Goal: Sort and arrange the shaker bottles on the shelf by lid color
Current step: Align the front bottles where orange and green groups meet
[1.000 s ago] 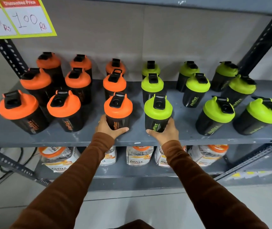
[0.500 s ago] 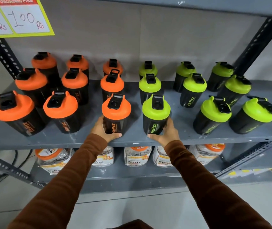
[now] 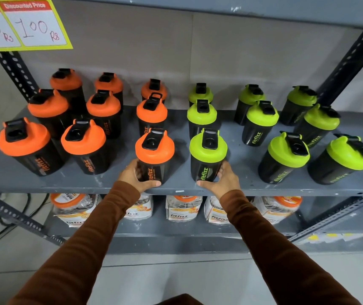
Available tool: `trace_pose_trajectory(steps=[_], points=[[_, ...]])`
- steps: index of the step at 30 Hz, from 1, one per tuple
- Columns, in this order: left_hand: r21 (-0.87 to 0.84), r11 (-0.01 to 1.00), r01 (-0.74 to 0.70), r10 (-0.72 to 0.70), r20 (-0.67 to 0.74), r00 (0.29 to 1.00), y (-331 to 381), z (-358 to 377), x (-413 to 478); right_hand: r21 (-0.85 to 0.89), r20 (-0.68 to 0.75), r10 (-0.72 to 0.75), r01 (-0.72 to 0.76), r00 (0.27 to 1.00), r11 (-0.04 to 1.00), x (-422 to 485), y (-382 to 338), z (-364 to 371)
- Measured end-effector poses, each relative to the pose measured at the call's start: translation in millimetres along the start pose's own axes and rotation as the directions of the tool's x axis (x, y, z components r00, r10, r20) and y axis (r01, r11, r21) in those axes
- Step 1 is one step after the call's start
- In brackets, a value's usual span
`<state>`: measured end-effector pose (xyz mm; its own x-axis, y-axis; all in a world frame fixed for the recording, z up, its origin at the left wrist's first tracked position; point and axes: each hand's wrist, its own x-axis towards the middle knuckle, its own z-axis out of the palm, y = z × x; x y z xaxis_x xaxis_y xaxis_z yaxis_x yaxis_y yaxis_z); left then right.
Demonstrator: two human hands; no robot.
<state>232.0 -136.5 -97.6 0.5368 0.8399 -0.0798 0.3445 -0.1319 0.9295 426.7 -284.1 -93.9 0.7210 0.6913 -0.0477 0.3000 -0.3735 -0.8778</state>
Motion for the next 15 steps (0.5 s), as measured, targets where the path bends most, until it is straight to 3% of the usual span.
trace_pose_trajectory(steps=[15], points=[[0.005,0.999,0.034,-0.034,-0.011,0.999,11.1,2.1,-4.2,0.002,0.013,0.033,-0.033,0.999,0.999,0.1,-6.1,0.4]])
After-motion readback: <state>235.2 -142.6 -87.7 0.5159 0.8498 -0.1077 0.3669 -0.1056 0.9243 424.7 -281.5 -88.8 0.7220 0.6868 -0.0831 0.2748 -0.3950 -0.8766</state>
